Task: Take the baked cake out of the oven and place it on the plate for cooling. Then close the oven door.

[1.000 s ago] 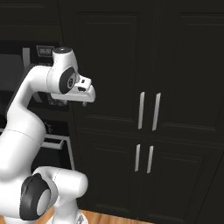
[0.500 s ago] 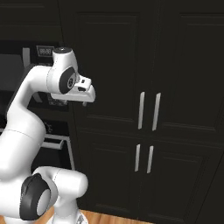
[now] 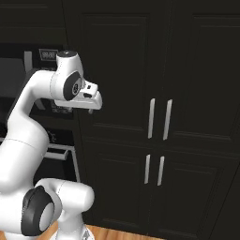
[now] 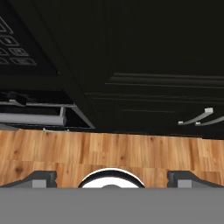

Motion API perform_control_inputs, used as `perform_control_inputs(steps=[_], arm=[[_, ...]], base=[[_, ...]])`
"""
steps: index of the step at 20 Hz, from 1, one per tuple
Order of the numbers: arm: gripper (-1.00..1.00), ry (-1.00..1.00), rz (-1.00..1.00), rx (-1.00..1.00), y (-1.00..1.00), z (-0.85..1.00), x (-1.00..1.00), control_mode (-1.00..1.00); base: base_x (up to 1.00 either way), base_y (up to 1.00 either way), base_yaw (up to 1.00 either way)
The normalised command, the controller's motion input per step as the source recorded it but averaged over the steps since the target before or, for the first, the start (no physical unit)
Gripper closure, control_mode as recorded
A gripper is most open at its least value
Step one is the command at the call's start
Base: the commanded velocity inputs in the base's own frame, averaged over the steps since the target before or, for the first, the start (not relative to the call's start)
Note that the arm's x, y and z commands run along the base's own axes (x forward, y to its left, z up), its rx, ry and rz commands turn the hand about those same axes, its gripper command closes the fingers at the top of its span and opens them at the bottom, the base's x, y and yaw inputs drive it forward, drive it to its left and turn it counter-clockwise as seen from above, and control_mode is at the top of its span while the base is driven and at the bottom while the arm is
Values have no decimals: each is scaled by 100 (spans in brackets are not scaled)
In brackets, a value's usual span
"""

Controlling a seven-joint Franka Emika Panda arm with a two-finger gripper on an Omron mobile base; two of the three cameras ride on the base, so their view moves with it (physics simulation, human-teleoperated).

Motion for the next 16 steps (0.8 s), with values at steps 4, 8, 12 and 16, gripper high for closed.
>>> perform_control_inputs(steps=[4,8,12,16], arm=[[-100,0,0,0,0,0,-2,-100],[-100,2,1,-14,2,-17,-27,-100],[-100,-7,6,-32,37,-26,-28,-100],[-100,-6,10,-37,55,-27,-15,-100]], base=[[0,0,0],[0,0,0],[0,0,0],[0,0,0]])
